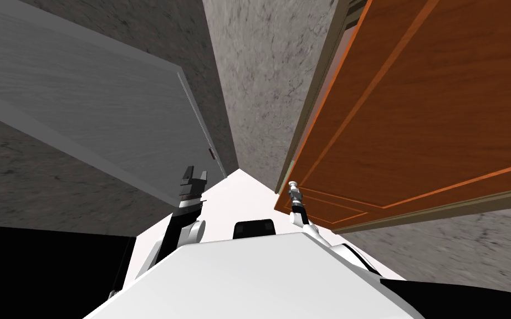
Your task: Pull the door open
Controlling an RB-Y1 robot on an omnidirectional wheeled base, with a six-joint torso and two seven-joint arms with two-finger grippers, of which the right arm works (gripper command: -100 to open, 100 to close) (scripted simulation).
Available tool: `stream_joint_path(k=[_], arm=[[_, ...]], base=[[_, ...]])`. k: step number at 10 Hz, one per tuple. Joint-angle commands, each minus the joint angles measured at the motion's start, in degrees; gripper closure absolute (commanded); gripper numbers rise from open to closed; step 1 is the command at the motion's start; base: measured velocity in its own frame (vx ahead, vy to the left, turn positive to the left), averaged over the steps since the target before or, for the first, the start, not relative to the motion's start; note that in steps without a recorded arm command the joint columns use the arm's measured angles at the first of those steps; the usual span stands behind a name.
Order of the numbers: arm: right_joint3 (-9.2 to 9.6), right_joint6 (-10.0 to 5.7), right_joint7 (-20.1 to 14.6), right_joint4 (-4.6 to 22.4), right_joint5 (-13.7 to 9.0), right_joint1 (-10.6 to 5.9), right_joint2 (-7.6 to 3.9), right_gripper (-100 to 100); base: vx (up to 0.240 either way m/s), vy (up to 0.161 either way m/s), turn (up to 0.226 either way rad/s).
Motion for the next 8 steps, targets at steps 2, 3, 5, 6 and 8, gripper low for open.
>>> stream_joint_path(k=[2,3,5,6,8], arm=[[0.04,-0.09,-0.05,-0.07,0.02,-0.05,0.06,100],[0.04,-0.09,-0.05,-0.07,0.02,-0.05,0.06,100],[1.27,-0.06,-1.49,-0.37,0.55,0.46,-0.79,100],[1.88,-0.11,-2.22,-0.56,0.81,0.68,-1.19,100],[3.62,-0.26,-4.31,-1.13,1.56,1.29,-2.35,100]], base=[[-0.005,0.000,0.003],[0.000,0.000,0.000],[-0.074,-0.019,0.070],[-0.237,-0.028,0.150],[-0.241,-0.007,0.109]])
